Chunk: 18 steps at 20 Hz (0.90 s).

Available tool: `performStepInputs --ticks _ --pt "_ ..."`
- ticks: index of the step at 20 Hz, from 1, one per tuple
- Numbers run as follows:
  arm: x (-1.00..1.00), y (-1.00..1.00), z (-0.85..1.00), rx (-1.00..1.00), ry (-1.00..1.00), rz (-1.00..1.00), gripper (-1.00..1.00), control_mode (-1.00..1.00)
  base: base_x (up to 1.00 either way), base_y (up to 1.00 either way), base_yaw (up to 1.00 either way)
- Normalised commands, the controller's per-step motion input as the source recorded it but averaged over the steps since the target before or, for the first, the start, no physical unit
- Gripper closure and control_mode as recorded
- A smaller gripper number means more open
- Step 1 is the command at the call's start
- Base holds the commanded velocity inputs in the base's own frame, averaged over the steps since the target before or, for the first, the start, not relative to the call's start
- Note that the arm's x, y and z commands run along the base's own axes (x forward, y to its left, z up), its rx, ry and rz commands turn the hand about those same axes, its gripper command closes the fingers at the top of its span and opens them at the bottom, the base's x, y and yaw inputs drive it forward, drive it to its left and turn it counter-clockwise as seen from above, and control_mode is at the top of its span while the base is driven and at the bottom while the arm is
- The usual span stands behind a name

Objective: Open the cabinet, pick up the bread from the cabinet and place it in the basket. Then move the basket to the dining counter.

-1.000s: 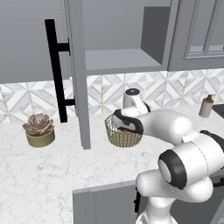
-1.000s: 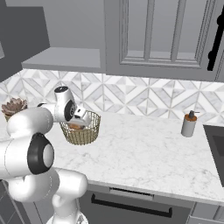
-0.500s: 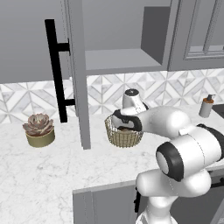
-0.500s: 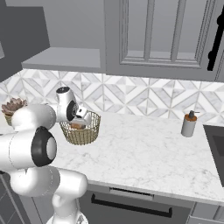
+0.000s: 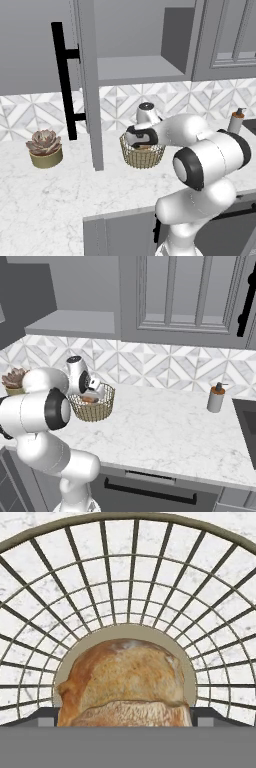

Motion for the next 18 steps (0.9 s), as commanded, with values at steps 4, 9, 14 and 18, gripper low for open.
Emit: performStepInputs --ticks 4,9,14,18 --pt "0.00 0.00 -0.42 0.00 0.00 0.00 1.00 -1.00 0.00 0.00 0.00" --pt "0.00 0.00 -0.29 0.00 0.00 0.00 1.00 -1.00 0.00 0.00 0.00" --pt "0.00 0.00 -0.06 0.00 0.00 0.00 1.00 -1.00 0.00 0.00 0.00" --pt "0.00 0.00 -0.06 0.00 0.00 0.00 -1.00 -1.00 0.00 0.00 0.00"
